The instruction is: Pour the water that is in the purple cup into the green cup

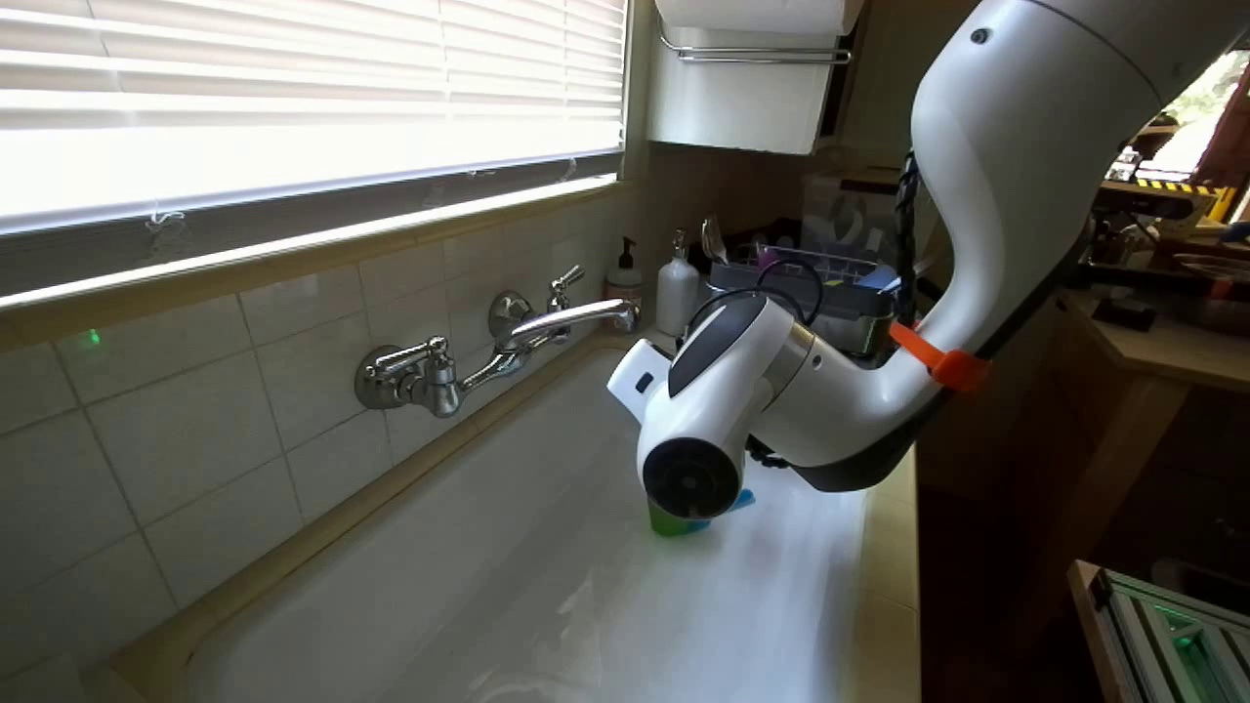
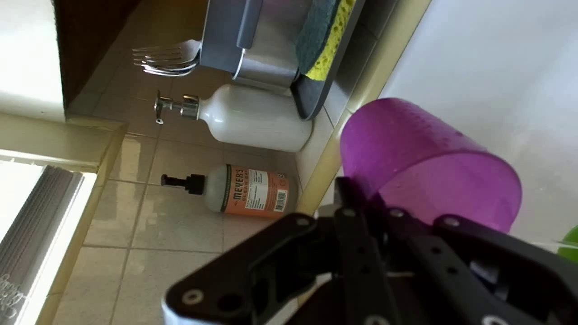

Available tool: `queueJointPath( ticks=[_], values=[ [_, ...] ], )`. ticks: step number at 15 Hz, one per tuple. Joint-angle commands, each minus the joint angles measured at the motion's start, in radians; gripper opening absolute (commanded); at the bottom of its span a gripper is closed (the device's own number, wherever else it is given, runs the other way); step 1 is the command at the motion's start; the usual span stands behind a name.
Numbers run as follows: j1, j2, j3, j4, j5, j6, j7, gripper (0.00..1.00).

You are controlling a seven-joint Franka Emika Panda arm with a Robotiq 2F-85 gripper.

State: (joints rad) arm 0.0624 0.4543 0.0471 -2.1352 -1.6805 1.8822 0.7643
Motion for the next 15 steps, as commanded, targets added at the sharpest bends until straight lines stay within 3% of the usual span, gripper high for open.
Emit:
queueJointPath(
  ticks=[1,9,15],
  values=[
    [-0.006,-0.01,0.012,-0.023,-0.028,-0.011,0.007,0.01],
    [-0.008,-0.04,0.036,-0.047,-0.026,0.032,0.007,0.01],
    [-0.016,-0.065,0.061,-0.061,-0.013,0.136,0.009,0.01]
  ],
)
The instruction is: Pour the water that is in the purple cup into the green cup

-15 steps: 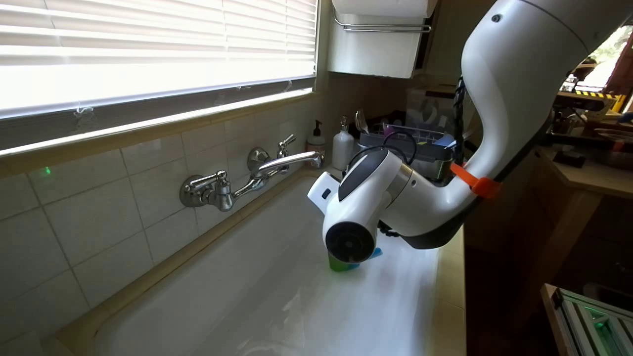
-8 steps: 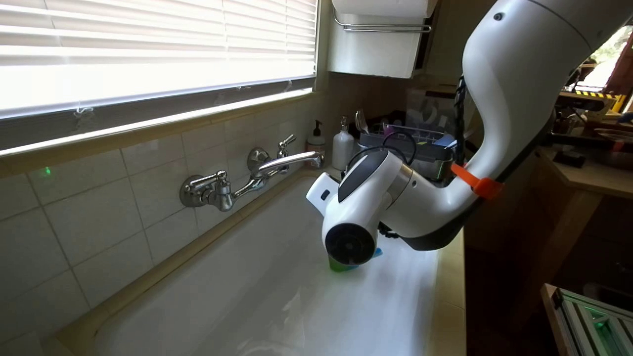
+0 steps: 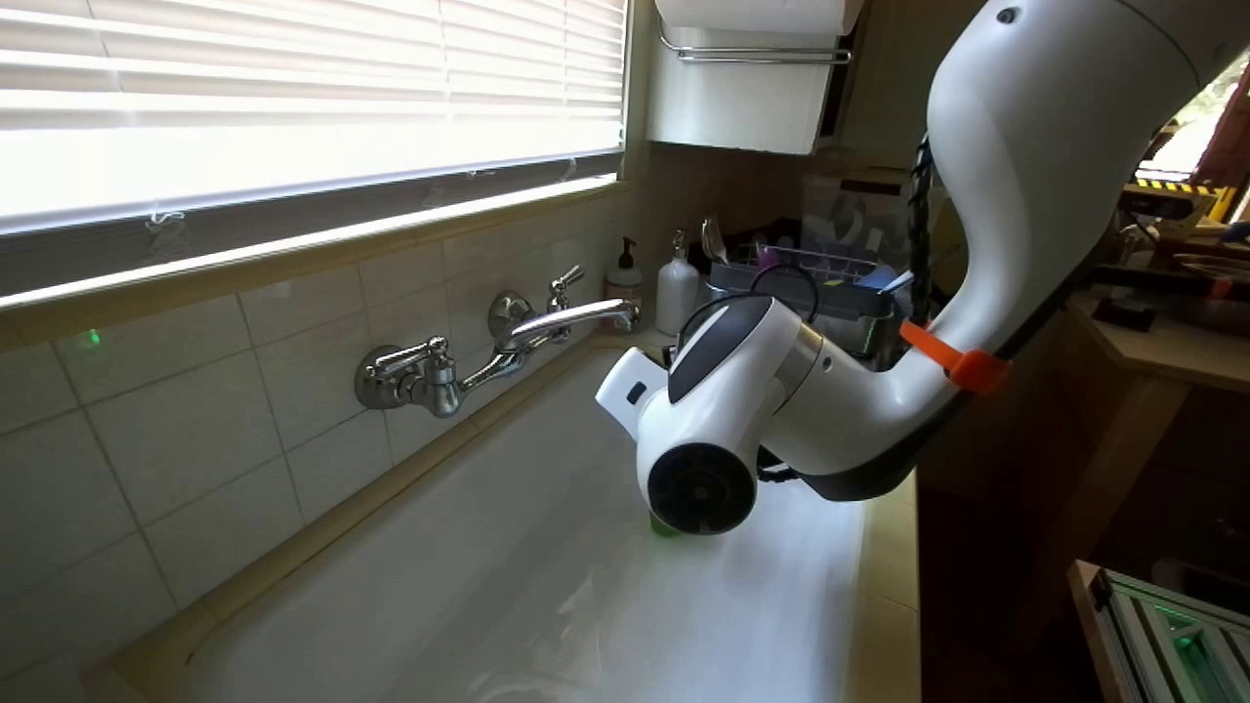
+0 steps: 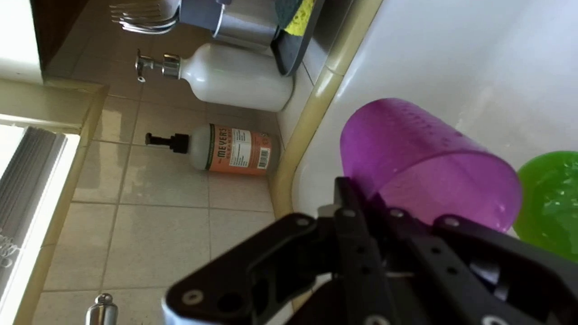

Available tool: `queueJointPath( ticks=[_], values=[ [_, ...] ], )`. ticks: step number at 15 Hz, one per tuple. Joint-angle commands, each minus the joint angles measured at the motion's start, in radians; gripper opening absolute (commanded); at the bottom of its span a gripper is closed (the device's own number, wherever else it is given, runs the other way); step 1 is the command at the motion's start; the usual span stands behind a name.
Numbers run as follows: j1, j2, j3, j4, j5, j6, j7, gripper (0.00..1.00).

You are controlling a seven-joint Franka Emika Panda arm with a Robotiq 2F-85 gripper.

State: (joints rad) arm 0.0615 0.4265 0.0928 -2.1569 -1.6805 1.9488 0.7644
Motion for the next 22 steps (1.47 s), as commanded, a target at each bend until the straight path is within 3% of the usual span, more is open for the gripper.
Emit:
queueJointPath(
  ticks=[1,7,13,17,22],
  values=[
    [-0.019,-0.04,0.019,-0.038,-0.009,0.105,0.013,0.01],
    [-0.027,-0.049,0.026,-0.029,0.005,0.293,0.017,0.01],
    [-0.075,-0.031,0.02,-0.007,0.071,0.607,-0.031,0.01],
    [-0.121,-0.005,0.018,-0.002,0.179,0.764,-0.097,0.01],
    [-0.186,0.051,0.033,0.001,0.377,0.875,-0.24,0.01]
  ],
)
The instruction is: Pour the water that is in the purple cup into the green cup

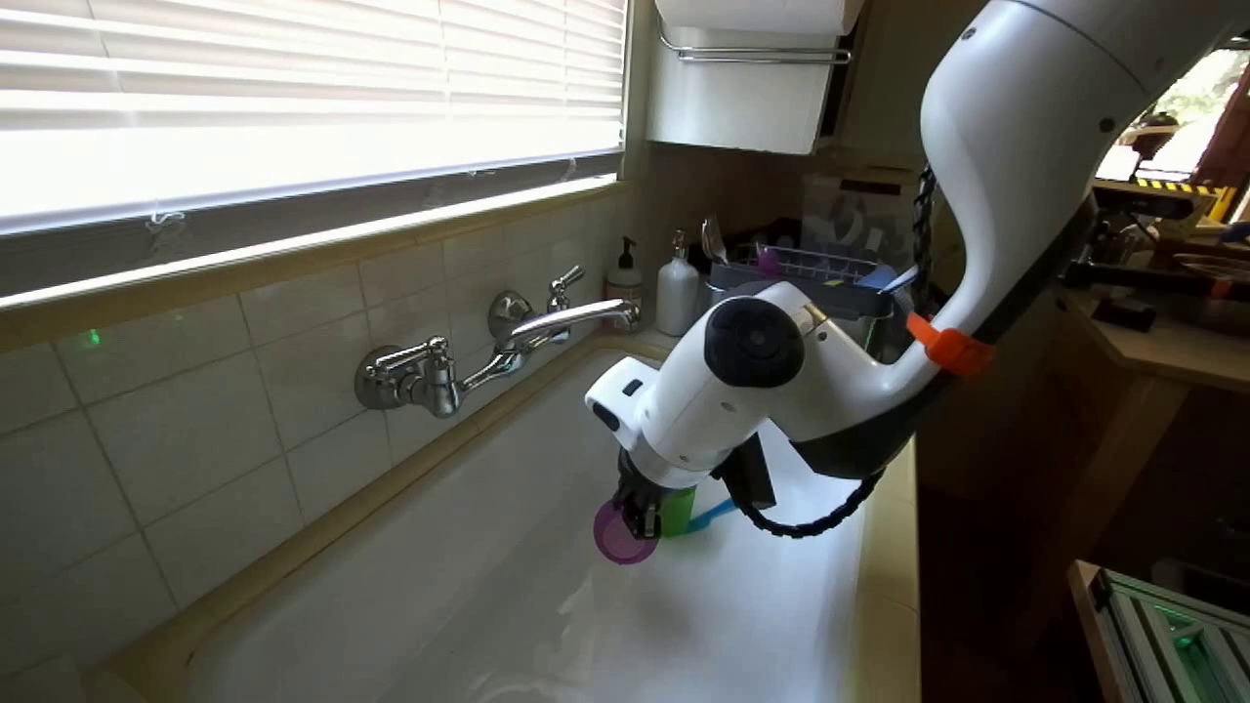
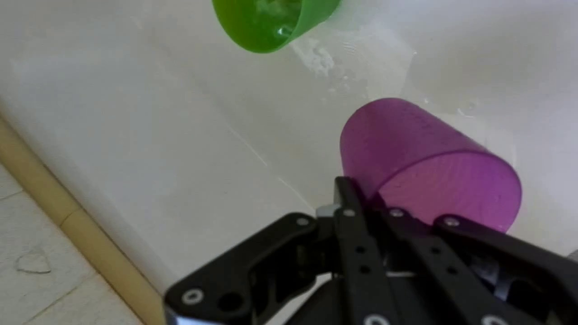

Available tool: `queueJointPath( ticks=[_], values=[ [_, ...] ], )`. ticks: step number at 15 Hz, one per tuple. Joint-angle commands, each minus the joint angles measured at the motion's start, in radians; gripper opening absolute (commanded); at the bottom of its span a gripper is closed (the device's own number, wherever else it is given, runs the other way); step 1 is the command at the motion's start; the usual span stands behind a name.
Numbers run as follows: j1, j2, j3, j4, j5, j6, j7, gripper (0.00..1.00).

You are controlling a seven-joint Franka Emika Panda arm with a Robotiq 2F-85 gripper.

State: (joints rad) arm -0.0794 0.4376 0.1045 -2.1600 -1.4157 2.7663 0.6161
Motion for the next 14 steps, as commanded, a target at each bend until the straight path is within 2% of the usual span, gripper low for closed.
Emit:
queueJointPath(
  ticks=[1,6,7,11,14],
  values=[
    [-0.061,0.054,0.03,0.002,0.16,0.074,-0.136,0.01],
    [-0.145,0.115,0.106,0.005,0.384,0.09,-0.345,0.01],
    [-0.085,0.116,0.046,-0.002,0.49,0.12,-0.425,0.01],
    [-0.092,0.137,0.07,-0.001,0.756,0.126,-0.651,0.01],
    [-0.067,0.141,0.041,0.003,0.867,0.145,-0.778,0.01]
  ],
)
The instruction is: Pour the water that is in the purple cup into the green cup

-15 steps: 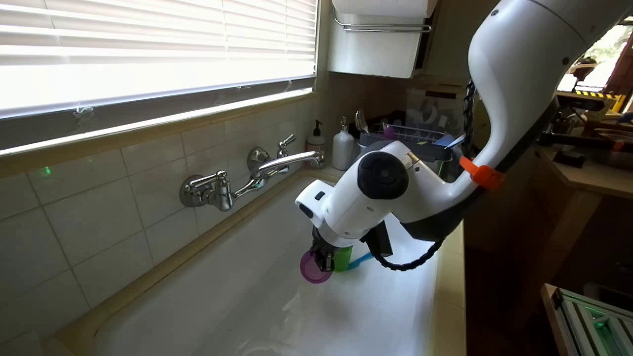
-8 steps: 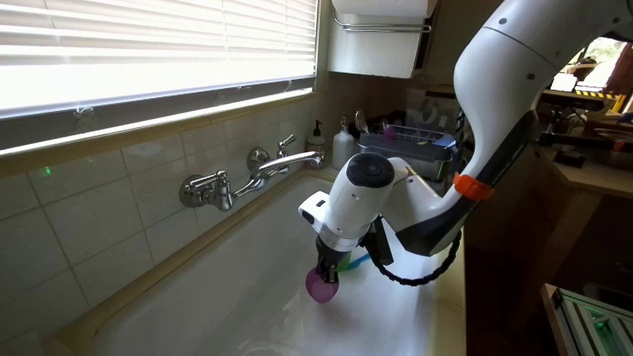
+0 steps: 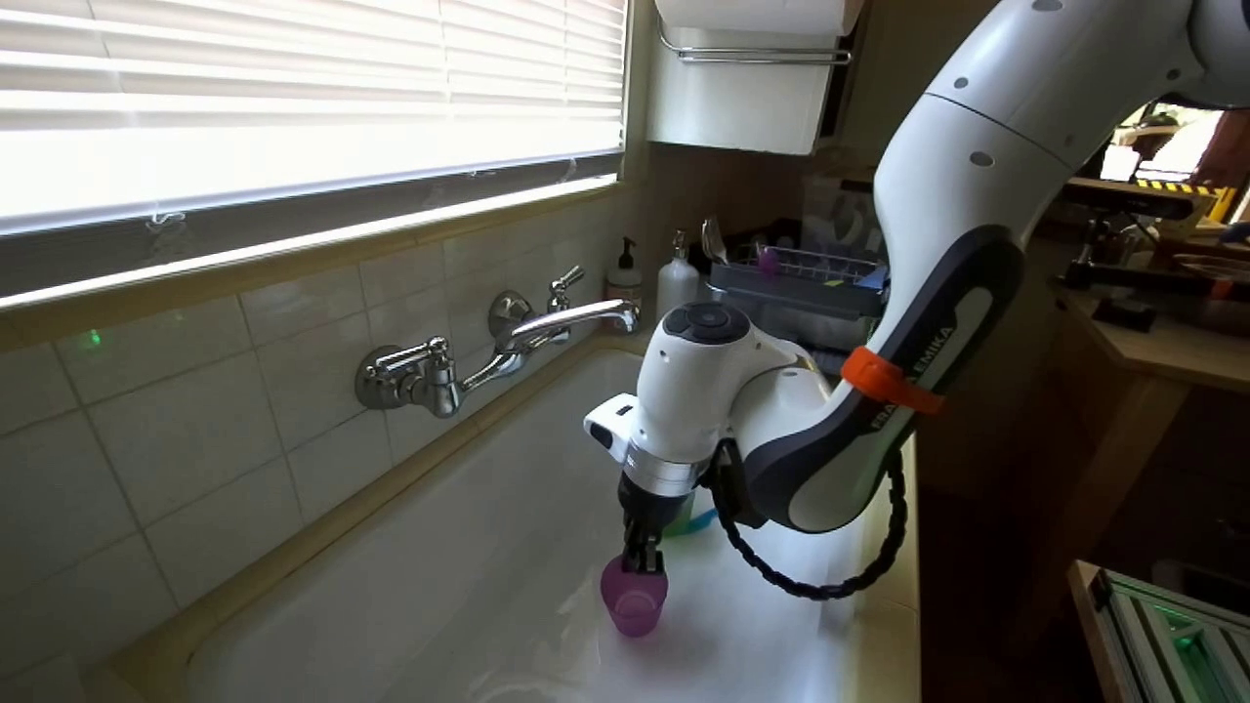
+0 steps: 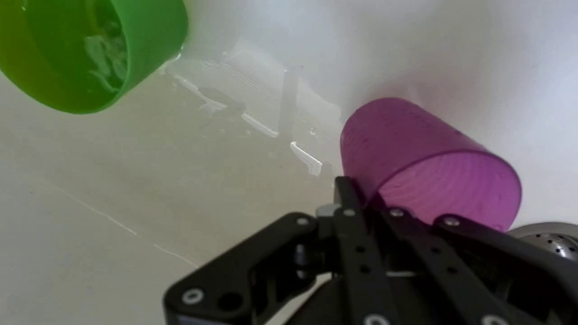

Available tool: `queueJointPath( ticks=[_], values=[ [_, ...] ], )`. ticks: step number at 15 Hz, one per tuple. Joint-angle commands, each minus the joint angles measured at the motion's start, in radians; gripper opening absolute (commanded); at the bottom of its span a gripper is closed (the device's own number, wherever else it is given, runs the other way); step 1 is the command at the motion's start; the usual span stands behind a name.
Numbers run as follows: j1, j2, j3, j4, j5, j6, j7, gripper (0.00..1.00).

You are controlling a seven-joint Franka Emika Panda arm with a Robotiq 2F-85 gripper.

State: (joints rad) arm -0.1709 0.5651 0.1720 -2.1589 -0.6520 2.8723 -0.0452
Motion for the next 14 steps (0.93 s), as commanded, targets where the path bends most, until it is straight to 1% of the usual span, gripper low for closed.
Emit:
queueJointPath(
  ticks=[1,3,5,7,8,10,13,14],
  values=[
    [0.028,0.014,-0.032,0.002,0.13,0.048,-0.154,0.01],
    [0.038,0.015,-0.048,-0.002,0.163,0.073,-0.214,0.01],
    [0.049,0.023,-0.069,-0.001,0.184,0.115,-0.252,0.01],
    [0.049,0.035,-0.074,0.003,0.202,0.131,-0.285,0.01],
    [0.035,0.043,-0.06,0.003,0.218,0.133,-0.309,0.01],
    [0.038,0.053,-0.066,0.006,0.228,0.136,-0.329,0.01],
    [0.019,0.065,-0.046,0.007,0.254,0.14,-0.363,0.01],
    [0.016,0.066,-0.042,0.007,0.263,0.138,-0.371,0.1]
  ],
)
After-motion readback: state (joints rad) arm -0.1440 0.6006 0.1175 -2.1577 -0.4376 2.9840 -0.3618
